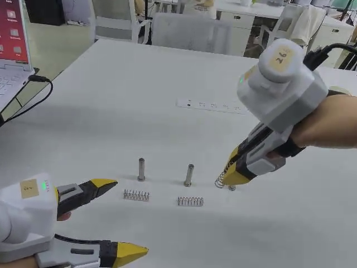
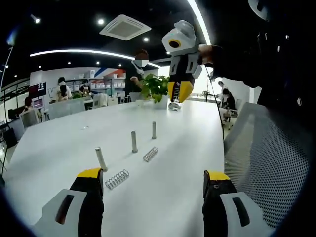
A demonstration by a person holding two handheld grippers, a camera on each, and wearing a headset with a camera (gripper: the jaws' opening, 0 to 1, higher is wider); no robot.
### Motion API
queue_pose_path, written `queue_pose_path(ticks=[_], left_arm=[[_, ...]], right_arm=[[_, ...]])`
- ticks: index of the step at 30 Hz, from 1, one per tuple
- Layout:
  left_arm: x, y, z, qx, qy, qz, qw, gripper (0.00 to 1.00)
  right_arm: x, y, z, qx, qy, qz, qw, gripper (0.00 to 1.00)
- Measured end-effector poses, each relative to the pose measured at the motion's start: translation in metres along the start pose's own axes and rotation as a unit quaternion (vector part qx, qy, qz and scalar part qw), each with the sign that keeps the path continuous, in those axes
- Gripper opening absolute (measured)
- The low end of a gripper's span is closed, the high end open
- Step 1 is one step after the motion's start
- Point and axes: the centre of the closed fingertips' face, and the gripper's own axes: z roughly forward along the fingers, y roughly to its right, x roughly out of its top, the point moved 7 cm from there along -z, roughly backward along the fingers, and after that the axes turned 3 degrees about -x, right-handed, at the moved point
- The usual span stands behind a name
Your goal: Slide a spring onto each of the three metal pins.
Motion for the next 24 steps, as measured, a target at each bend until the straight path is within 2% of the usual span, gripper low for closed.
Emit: queue_pose_path(ticks=[2, 9, 17, 24], left_arm=[[-0.001, 0.0, 0.0, 0.0, -0.002, -0.001, 1.0, 0.81], [-0.003, -0.003, -0.001, 0.004, -0.005, -0.003, 1.0, 0.82], [-0.005, -0.004, -0.001, 0.008, -0.006, -0.005, 0.9999, 0.83], [-0.006, -0.006, -0.002, 0.01, -0.008, -0.008, 0.9999, 0.83]], right_arm=[[-0.003, 0.007, -0.002, -0.015, -0.007, 0.001, 0.9999, 0.08], [-0.013, 0.031, -0.006, -0.039, -0.023, 0.017, 0.9988, 0.08], [-0.022, 0.051, 0.001, -0.051, -0.042, 0.031, 0.9973, 0.08], [-0.029, 0.068, 0.01, -0.049, -0.05, 0.049, 0.9963, 0.08]])
